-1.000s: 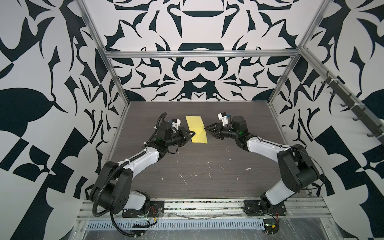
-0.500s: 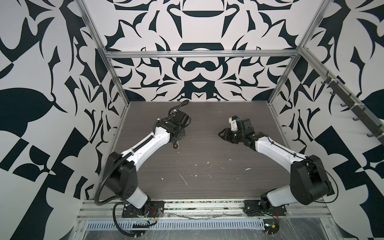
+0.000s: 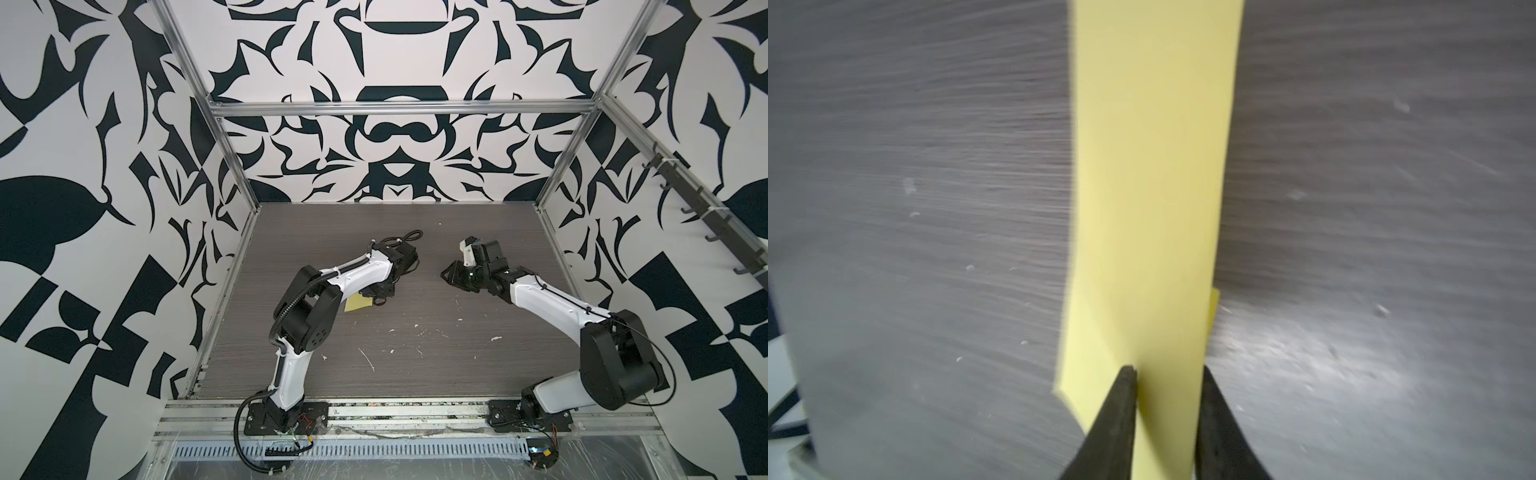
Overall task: Fold a paper plane with a square sheet of paper (pick it up from the middle)
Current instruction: 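Release the sheet onto the table and draw both grippers back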
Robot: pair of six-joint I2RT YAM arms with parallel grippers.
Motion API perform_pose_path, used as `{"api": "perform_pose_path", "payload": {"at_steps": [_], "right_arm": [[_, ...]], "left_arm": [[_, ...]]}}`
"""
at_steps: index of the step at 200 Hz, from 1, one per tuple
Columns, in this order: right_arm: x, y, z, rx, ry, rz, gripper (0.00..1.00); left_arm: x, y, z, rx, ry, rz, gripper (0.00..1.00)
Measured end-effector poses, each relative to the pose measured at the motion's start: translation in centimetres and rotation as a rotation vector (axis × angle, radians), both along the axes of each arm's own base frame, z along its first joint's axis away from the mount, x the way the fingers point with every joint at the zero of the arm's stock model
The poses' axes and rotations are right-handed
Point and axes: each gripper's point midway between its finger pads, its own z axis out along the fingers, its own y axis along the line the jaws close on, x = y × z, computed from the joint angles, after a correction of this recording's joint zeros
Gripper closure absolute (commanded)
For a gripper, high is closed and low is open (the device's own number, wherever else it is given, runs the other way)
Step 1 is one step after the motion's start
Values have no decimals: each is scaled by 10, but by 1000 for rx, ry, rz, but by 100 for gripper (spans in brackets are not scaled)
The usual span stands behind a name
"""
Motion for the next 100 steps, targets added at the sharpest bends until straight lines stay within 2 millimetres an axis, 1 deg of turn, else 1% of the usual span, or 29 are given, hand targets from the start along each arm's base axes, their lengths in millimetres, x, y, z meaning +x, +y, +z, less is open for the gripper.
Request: {"api": "perform_pose_path", "payload": {"at_steps": [17, 26, 36, 45, 61, 67, 73, 83, 85, 100], "right_arm": [[-1, -1, -2, -4, 7, -1, 70], [-1, -1, -2, -4, 8, 0, 69], [-2, 0, -2, -4, 8, 3, 68], [-3, 3, -2, -3, 10, 10, 66], [-7, 15, -9, -9, 21, 44, 61], [-10, 23, -12, -11, 30, 62, 59], [-13, 32, -16, -16, 41, 86, 54], [-17, 50, -21, -25, 53, 134, 49], [-18, 55, -22, -23, 58, 142, 49], [-23, 87, -28, -26, 69, 213, 48]], "left_arm": [[2, -18, 2, -121, -3, 0, 46], [2, -25, 7, -199, -5, -5, 40], [1, -27, 13, -283, -11, 14, 34], [0, -25, 22, -364, -18, 26, 29], [3, -9, 40, -505, -54, 84, 21], [6, 1, 47, -554, -75, 116, 19], [8, 13, 50, -592, -92, 150, 16], [9, 32, 53, -643, -117, 208, 16], [9, 36, 53, -652, -121, 219, 12], [8, 68, 48, -691, -148, 307, 8]]}}
